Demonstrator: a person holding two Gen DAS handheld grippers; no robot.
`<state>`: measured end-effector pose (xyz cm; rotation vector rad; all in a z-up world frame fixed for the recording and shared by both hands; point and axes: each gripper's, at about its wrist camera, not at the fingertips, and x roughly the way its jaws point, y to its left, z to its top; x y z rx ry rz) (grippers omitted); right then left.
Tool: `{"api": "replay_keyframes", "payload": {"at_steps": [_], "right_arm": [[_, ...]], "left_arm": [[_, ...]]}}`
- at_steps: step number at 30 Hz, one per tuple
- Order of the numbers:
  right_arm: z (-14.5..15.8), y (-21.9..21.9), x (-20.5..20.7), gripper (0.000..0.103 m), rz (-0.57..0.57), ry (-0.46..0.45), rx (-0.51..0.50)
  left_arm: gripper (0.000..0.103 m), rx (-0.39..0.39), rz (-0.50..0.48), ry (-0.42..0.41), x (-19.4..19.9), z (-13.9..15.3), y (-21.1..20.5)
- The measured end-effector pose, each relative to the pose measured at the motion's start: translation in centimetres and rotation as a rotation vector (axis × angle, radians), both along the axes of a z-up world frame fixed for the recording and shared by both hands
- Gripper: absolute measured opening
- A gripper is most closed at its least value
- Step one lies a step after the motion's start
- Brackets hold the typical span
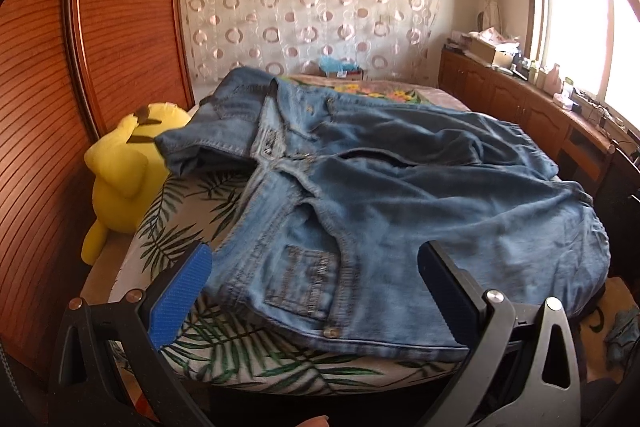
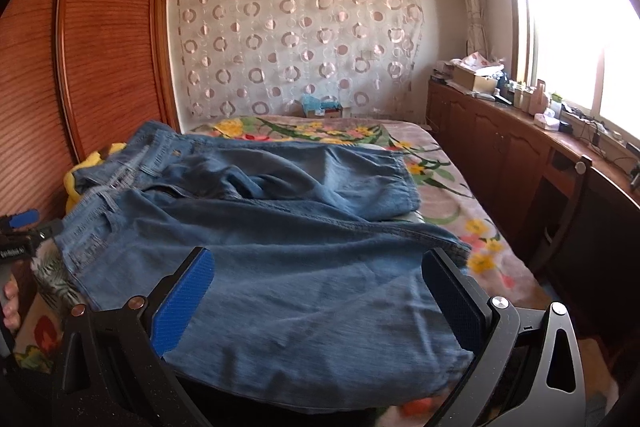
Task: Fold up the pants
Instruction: 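Grasp the jeans leg hem with the right gripper while the left gripper grasps the other hem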
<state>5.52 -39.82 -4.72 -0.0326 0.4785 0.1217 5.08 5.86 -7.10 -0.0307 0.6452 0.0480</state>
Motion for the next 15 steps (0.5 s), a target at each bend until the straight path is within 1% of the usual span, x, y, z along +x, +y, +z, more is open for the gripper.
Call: {"api": "replay_keyframes", "payload": {"at_steps": [5,8,11,15], "right_arm": [[-0.1,-2.2,-0.1,0.097,-0.046,0.043,-0.008],[0.0,-3.0,0.3,0.093,-0.064,0.063,-0.01],[-0.1,-2.9,0.5,0.086,-0.067,0.094,-0.026],[-0.2,-3.4,0.4,0.078,-0.089,0.138,-0.033]], "left_arm": [[0.103,-0.03,0.045,0.013,0.6,-0.8,3.2],[0.103,-0.034,0.063,0.028,1.0,-1.5,4.8],[0.102,-0.032,0.078,0.045,1.3,-2.2,5.9],[0.095,-0.039,0.091,0.081,2.0,-3.7,7.3]]}}
